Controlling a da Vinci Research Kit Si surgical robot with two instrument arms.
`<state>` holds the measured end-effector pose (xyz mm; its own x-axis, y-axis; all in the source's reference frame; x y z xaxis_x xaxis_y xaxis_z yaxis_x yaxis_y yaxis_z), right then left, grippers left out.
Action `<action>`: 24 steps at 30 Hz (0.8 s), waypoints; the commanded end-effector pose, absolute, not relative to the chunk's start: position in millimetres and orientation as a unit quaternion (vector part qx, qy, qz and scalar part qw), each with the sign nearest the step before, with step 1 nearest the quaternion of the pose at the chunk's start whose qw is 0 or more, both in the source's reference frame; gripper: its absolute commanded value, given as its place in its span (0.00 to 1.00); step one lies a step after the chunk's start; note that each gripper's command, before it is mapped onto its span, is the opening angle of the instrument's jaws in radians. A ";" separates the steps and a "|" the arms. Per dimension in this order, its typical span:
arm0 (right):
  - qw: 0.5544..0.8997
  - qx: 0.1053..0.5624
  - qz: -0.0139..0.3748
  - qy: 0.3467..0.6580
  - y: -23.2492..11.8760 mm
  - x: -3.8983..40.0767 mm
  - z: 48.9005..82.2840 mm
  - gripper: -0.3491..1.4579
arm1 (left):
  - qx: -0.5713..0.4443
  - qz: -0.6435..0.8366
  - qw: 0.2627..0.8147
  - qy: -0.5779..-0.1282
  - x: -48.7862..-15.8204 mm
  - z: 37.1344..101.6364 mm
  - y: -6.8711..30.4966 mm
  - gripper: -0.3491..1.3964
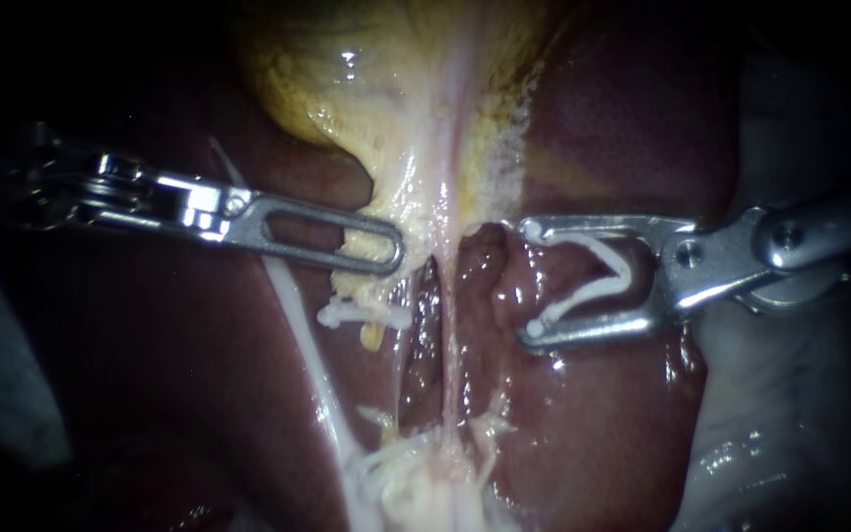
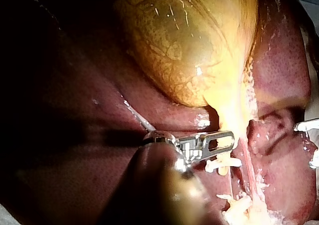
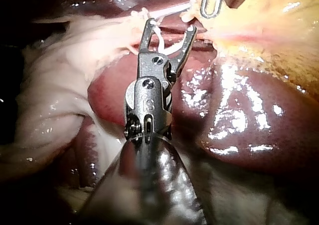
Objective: Clipping first clip right tube
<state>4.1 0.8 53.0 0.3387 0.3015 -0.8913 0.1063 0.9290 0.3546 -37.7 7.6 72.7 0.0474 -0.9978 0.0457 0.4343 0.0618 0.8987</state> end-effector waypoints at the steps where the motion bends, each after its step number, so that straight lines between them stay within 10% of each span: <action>1: 0.798 0.178 0.061 0.572 0.8 4.1 53.0 0.47 | 0.371 -0.576 0.622 -0.380 -37.6 72.7 7.6 0.00; 24: 0.792 0.214 0.070 0.567 -1.0 5.2 54.5 0.46 | 0.360 -0.594 0.605 -0.390 -32.3 64.3 9.4 0.00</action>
<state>5.4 -1.5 54.9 0.3560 0.3633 -0.8610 0.1369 0.8911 0.4326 -32.3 9.4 64.2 -0.0088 -0.9990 0.0436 0.4356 0.0354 0.8995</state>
